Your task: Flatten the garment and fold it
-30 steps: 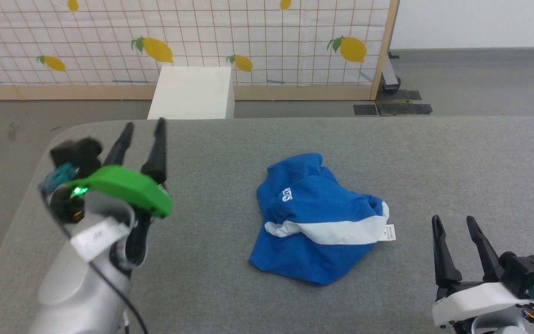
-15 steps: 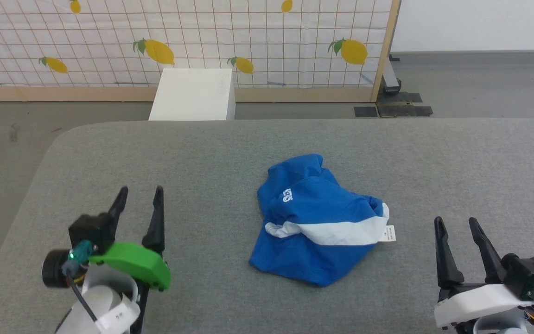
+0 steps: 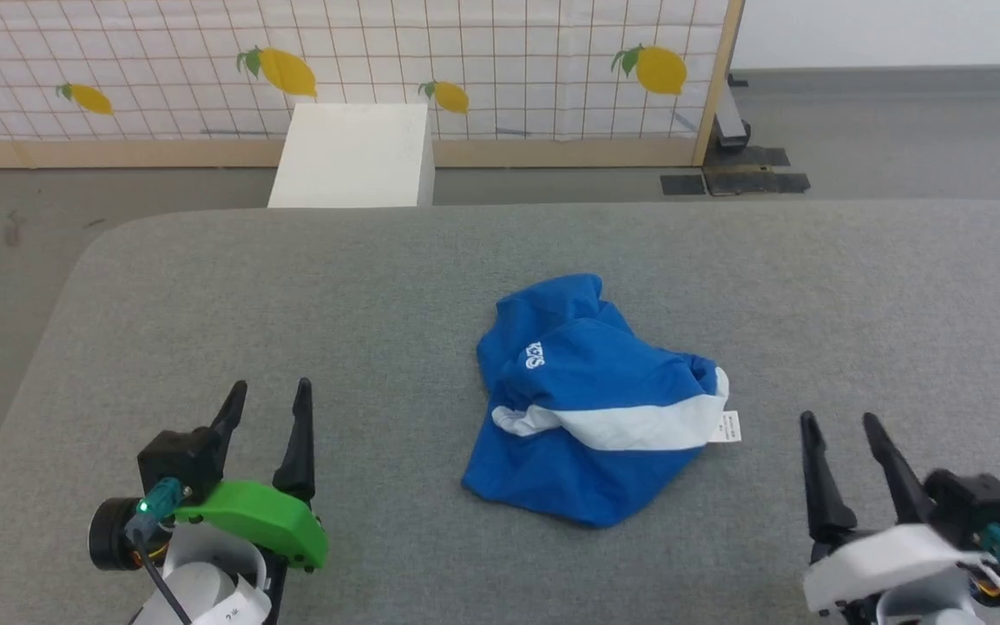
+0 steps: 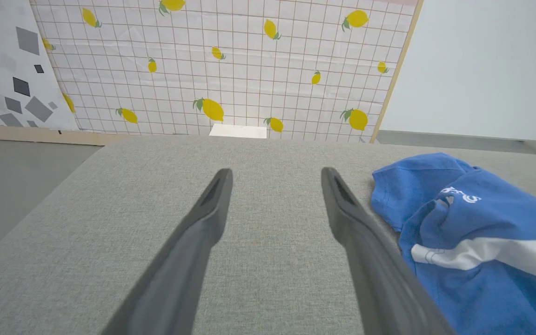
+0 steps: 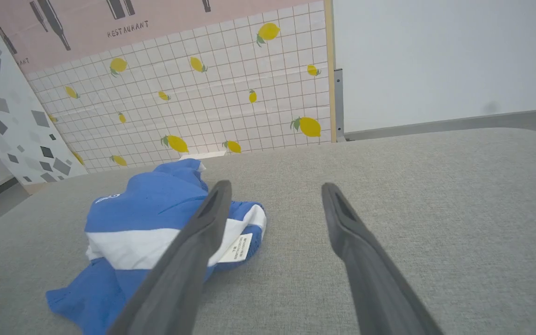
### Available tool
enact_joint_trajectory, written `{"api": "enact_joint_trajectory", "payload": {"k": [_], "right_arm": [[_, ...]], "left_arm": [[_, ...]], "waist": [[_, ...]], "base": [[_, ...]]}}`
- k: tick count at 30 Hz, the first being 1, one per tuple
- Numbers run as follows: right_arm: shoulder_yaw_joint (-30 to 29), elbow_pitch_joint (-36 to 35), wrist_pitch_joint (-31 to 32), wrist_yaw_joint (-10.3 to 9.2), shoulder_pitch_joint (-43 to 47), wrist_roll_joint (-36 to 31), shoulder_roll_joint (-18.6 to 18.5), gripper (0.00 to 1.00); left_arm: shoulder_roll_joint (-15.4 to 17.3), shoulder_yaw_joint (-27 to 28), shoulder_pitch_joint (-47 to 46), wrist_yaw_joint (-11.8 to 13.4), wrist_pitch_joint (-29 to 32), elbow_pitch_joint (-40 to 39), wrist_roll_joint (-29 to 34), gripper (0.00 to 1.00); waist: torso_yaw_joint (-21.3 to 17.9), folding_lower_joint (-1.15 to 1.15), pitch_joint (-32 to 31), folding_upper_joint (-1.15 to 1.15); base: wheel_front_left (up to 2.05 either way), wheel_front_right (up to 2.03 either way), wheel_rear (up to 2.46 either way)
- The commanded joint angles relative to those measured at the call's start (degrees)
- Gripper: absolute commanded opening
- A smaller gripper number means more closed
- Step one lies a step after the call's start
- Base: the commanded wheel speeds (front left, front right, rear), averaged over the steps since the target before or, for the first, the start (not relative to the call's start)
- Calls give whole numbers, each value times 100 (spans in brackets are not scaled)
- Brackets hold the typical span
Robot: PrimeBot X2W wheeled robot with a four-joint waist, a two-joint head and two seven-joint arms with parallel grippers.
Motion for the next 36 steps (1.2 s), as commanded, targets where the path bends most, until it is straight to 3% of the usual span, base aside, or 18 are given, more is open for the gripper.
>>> {"api": "enact_joint_trajectory", "payload": {"k": [1, 9, 17, 25, 31, 32, 33, 34, 36], "right_arm": [[35, 36, 202, -8, -180, 4, 2, 100], [64, 269, 2096, -8, -1355, -320, -34, 100], [243, 935, 4455, -8, -2595, -497, -469, 100], [993, 1314, 5292, -8, -3039, -364, -742, 100], [1337, 1455, 5565, -8, -3040, -179, -881, 100], [1354, 1455, 5571, -8, -3040, -154, -892, 53], [1368, 1436, 5544, -8, -3042, -125, -904, 21], [1375, 1412, 5497, -8, -3049, -112, -920, 0], [1364, 1372, 5377, -8, -3060, -57, -935, 0]], "left_arm": [[-28, 20, 78, 44, -41, -35, 37, 100], [-107, 4, -25, 89, -42, -230, 89, 100], [-184, -47, -298, 33, -42, -343, 131, 100], [-267, -57, -488, -10, -43, -334, 174, 100], [-339, -18, -546, -32, -43, -299, 208, 100], [-347, -11, -550, -39, -43, -293, 214, 100], [-355, -3, -554, -48, -43, -285, 221, 100], [-361, 4, -555, -54, -43, -278, 228, 100], [-375, 27, -547, -66, -43, -262, 237, 100]], "waist": [[-31, 0, 61, 0], [28, 0, 401, 0], [313, 0, 961, 0], [544, 0, 1378, 0], [587, 0, 1454, 0], [586, 0, 1450, 0], [580, 0, 1441, 0], [569, 0, 1429, 0], [527, 0, 1379, 0]], "base": [[0, 0, 0], [0, 0, 0], [0, 0, 0], [0, 0, 0], [0, 0, 0], [0, 0, 0], [0, 0, 0], [0, 0, 0], [0, 0, 0]]}}
